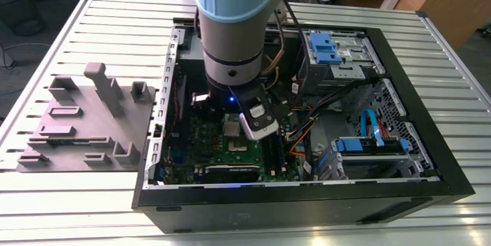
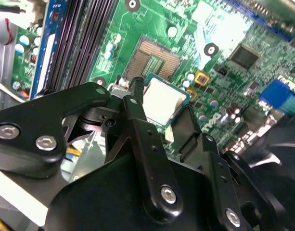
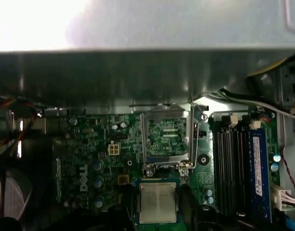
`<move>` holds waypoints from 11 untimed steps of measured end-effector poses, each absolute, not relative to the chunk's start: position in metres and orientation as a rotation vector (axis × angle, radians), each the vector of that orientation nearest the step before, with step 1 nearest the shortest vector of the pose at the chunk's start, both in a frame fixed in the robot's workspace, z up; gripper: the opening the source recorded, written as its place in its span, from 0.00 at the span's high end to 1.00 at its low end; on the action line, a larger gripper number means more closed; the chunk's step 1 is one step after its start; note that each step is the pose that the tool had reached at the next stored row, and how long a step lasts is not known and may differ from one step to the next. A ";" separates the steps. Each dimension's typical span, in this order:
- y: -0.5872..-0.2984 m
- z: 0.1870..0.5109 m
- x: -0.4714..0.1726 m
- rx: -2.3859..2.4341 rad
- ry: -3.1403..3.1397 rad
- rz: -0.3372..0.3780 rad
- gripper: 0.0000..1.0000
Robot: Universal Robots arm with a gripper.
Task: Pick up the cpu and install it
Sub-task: 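Place the cpu into insertion slot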
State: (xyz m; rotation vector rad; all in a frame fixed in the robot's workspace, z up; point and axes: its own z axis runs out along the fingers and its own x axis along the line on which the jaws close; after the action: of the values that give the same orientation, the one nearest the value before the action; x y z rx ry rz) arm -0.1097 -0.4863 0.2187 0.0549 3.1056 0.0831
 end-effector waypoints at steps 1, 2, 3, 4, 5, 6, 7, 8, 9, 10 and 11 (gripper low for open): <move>-0.488 0.217 -0.110 0.055 3.106 0.083 0.52; -0.489 0.216 -0.110 0.055 3.106 0.083 0.52; -0.490 0.215 -0.110 0.055 3.106 0.083 0.52; -0.491 0.213 -0.109 0.055 3.106 0.083 0.52; -0.492 0.212 -0.109 0.055 3.106 0.083 0.52; -0.493 0.212 -0.108 0.055 3.106 0.083 0.52; -0.493 0.211 -0.107 0.055 3.106 0.083 0.52; -0.494 0.210 -0.107 0.055 3.106 0.083 0.52; -0.494 0.210 -0.106 0.055 3.106 0.083 0.52; -0.494 0.209 -0.105 0.055 3.106 0.083 0.52; -0.494 0.209 -0.104 0.055 3.106 0.083 0.52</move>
State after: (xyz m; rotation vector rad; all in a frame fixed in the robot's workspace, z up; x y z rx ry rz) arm -0.1037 -0.4941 0.2087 0.0550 3.1059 0.0831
